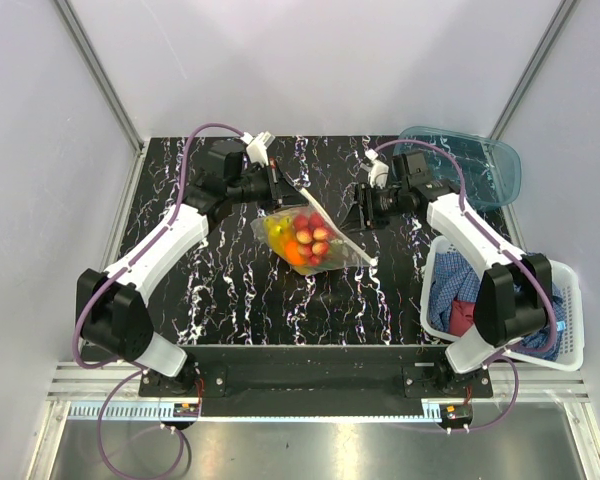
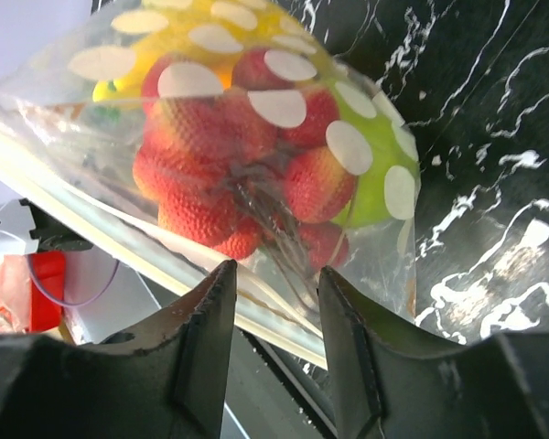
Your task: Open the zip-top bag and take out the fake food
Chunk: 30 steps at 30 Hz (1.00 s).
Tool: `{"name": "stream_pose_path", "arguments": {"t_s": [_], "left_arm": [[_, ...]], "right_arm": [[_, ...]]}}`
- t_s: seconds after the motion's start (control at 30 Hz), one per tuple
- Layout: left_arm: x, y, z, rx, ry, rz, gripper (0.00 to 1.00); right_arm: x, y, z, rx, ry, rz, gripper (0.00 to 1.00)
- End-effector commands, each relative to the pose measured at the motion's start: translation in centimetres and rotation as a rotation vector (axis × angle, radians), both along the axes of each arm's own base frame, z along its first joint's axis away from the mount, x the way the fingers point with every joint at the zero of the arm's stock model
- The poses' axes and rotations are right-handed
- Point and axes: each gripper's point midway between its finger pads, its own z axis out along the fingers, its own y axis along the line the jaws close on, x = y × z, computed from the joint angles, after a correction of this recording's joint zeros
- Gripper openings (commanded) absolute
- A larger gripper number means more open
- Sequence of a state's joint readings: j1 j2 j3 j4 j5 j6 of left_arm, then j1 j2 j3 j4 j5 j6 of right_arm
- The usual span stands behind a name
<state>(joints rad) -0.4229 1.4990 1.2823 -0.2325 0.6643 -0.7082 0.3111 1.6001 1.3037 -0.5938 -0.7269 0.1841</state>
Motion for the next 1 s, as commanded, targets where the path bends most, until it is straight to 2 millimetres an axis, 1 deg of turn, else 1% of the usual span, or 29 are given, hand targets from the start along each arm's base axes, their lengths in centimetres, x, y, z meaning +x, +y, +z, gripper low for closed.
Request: {"name": "stream_pose_path", "arguments": {"t_s": [0.0, 0.03, 0.23, 0.37, 0.47, 0.5, 0.6, 0.67, 0.73, 0.87, 0.9, 0.93, 0.97], "left_arm": [[0.2, -0.6, 3.4, -0.065, -0.089, -0.038, 0.00], [0.2, -0.6, 3.3, -0.064, -0.088, -0.036, 0.00], [0.2, -0.6, 3.2, -0.066, -0.084, -0.035, 0.00], [-0.1, -0.7, 3.3, -0.072, -0.079, -0.041, 0.00], [-0.1, -0.6, 3.1, -0.071, -0.074, -0.043, 0.00], [-0.2, -0.6, 3.0, -0.071, -0.072, -0.046, 0.00], [-0.3, -0.6, 3.2, -0.075, -0.073, -0.048, 0.00], [-0.3, -0.7, 3.3, -0.078, -0.073, -0.050, 0.00], [-0.2, -0.7, 3.5, -0.080, -0.078, -0.052, 0.00], [-0.3, -0.8, 3.2, -0.076, -0.072, -0.060, 0.00], [-0.3, -0.8, 3.2, -0.076, -0.072, -0.062, 0.00], [-0.3, -0.8, 3.1, -0.075, -0.072, -0.061, 0.00], [-0.2, -0.8, 3.1, -0.074, -0.070, -0.059, 0.00]], "right_arm": [[-1.3, 0.3, 3.2, 0.075, -0.076, 0.028, 0.50], [-1.7, 0.2, 2.8, 0.072, -0.072, 0.032, 0.51], [-2.6, 0.6, 2.9, 0.120, -0.063, 0.061, 0.53], [-2.2, 0.9, 2.4, 0.133, -0.049, 0.061, 0.52], [-1.3, 1.0, 1.5, 0.115, -0.037, 0.050, 0.52], [-1.1, 1.0, 1.9, 0.118, -0.051, 0.055, 0.51], [-0.9, 1.2, 2.0, 0.125, -0.046, 0.057, 0.46], [-0.7, 1.2, 1.8, 0.118, -0.049, 0.051, 0.44], [-0.6, 1.2, 1.4, 0.115, -0.040, 0.049, 0.39], [-0.4, 1.3, 1.8, 0.118, -0.046, 0.045, 0.32], [-0.3, 1.3, 2.1, 0.121, -0.052, 0.043, 0.27], [-0.1, 1.2, 2.1, 0.116, -0.051, 0.034, 0.17], [-0.1, 1.2, 2.4, 0.118, -0.057, 0.030, 0.10]]}}
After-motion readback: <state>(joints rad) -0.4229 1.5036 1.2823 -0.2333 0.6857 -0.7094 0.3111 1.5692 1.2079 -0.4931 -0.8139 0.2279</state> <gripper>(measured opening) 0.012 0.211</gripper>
